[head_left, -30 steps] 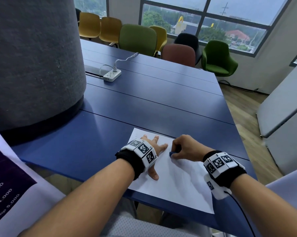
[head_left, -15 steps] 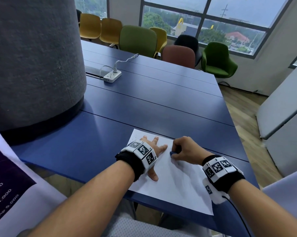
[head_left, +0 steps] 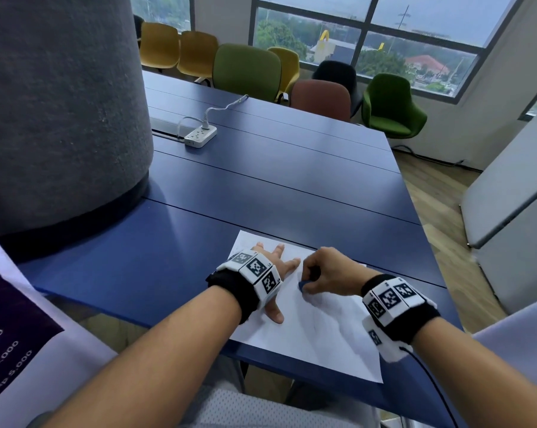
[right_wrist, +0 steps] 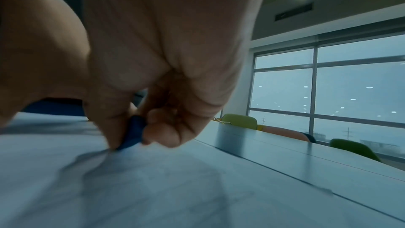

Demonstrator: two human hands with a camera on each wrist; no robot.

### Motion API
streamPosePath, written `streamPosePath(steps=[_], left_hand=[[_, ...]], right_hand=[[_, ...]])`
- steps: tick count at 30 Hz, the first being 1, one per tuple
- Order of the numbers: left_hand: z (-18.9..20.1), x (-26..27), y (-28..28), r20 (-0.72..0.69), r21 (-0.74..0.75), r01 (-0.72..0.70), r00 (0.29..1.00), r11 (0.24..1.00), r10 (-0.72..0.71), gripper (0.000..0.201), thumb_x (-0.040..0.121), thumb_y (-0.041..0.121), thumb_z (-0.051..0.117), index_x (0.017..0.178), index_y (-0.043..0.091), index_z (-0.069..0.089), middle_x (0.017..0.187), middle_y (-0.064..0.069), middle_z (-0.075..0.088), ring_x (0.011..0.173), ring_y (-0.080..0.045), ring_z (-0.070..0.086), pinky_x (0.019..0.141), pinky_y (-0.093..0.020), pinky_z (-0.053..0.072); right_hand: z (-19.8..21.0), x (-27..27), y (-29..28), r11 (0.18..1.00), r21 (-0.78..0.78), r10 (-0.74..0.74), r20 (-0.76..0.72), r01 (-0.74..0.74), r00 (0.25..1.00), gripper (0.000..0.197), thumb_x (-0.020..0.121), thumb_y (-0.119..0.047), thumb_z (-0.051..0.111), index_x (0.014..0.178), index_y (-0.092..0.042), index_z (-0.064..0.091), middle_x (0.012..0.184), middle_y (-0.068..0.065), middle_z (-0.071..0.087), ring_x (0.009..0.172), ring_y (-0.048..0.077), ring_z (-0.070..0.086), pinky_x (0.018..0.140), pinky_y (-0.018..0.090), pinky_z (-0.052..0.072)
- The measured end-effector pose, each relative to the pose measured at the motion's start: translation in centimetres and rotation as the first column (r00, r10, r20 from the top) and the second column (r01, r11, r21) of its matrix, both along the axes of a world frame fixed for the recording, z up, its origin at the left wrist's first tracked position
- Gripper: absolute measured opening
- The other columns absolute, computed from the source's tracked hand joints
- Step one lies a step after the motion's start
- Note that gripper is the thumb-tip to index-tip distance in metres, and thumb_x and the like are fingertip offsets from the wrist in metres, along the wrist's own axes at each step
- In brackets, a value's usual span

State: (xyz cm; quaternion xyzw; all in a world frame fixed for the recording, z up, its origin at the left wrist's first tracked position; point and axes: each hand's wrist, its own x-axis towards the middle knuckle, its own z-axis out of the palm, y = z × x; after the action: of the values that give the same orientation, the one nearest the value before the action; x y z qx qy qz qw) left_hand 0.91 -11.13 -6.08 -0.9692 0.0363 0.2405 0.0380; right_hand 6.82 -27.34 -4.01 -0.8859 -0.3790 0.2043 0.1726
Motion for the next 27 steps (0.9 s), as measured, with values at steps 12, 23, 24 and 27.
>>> streamPosePath(steps=[12,23,24,27], left_hand=[[-0.1,0.2,0.0,-0.002,0.006,-0.004,1.000,1.000,0.004,0.138,0.053,0.071,0.081,0.152,0.044,-0.010,0.164,-0.004,-0.010,0.146,-0.049,0.001,0.113,-0.062,0.027],[0.2,0.2,-0.2,-0.027,0.032,0.001,1.000,0.999,-0.001,0.138,0.054,0.070,0.081,0.152,0.043,-0.012,0.164,-0.004,-0.013,0.146,-0.049,0.001,0.113,-0.062,0.025],[0.3,0.2,-0.3,-0.033,0.035,-0.003,0.999,0.999,0.004,0.138,0.054,0.070,0.081,0.152,0.044,-0.012,0.164,-0.004,-0.014,0.146,-0.049,0.000,0.113,-0.062,0.025],[0.5,0.1,-0.4,-0.045,0.032,0.000,0.999,0.999,0.001,0.137,0.056,0.068,0.081,0.152,0.043,-0.013,0.164,-0.004,-0.015,0.146,-0.049,-0.001,0.114,-0.062,0.023]], right_hand=[[-0.3,-0.9,-0.6,0.998,0.066,-0.013,-0.093,0.019,0.996,0.017,0.071,-0.009,0.077,0.065,-0.017,0.063,0.066,-0.007,0.067,0.055,0.003,0.056,0.057,0.021,0.048],[0.6,-2.1,-0.5,0.995,-0.075,0.044,-0.252,-0.065,0.967,0.019,0.070,-0.010,0.080,0.066,-0.020,0.065,0.068,-0.007,0.070,0.053,0.003,0.054,0.051,0.019,0.042],[0.7,-2.6,-0.6,0.983,-0.139,0.072,-0.319,-0.122,0.945,0.019,0.069,-0.012,0.081,0.066,-0.022,0.066,0.076,-0.001,0.074,0.054,0.006,0.054,0.050,0.022,0.043],[1.0,-2.3,-0.6,0.976,-0.173,0.069,-0.318,-0.130,0.945,0.015,0.071,-0.018,0.082,0.067,-0.022,0.068,0.077,0.004,0.073,0.056,0.010,0.053,0.049,0.024,0.042]])
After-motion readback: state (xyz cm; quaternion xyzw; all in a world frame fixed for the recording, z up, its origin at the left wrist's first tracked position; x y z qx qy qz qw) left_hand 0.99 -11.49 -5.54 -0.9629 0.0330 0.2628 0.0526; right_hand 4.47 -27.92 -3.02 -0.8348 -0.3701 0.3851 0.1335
